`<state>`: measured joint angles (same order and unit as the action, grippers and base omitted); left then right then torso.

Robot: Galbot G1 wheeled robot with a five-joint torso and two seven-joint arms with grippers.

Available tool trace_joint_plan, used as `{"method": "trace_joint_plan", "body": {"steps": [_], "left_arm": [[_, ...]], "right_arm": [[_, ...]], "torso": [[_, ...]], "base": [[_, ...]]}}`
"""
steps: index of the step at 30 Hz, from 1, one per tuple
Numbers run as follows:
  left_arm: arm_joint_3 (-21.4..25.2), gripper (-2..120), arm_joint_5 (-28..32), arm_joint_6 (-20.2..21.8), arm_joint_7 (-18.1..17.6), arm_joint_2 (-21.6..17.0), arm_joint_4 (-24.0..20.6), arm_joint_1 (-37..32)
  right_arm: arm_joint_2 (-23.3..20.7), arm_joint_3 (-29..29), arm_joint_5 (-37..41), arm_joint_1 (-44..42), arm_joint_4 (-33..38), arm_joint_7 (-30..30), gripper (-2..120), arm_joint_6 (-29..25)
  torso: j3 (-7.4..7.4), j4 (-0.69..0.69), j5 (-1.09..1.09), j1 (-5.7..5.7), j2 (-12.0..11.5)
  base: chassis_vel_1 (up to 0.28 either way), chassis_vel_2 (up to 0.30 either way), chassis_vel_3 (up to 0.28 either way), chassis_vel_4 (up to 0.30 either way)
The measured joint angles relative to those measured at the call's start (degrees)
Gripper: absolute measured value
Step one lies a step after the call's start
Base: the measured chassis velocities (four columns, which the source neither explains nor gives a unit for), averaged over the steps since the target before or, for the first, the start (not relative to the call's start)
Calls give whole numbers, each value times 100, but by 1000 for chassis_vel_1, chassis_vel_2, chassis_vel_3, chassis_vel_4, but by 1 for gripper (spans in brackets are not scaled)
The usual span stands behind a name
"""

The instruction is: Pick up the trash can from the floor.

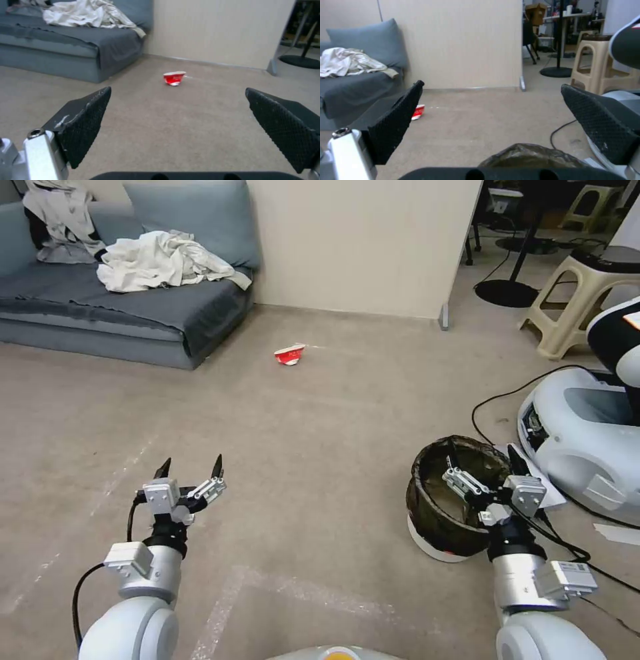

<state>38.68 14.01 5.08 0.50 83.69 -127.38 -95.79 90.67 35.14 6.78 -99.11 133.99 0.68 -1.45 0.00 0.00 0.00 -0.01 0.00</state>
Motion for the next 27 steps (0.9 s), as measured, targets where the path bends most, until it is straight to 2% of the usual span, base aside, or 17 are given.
{"method": "trace_joint_plan", "body": {"steps": [13,27], "left_arm": [[-85,100,-78,4,18,28,136,62],[-90,100,-78,-9,4,3,244,124]], "right_arm": [[-9,23,-10,14,-82,-33,100,-79],[7,20,-14,54,-168,-41,100,-159]], "torso": [[0,0,0,0,0],[0,-3,0,0,0]], "base": [[-67,-79,-86,-69],[-123,-118,-115,-122]]}}
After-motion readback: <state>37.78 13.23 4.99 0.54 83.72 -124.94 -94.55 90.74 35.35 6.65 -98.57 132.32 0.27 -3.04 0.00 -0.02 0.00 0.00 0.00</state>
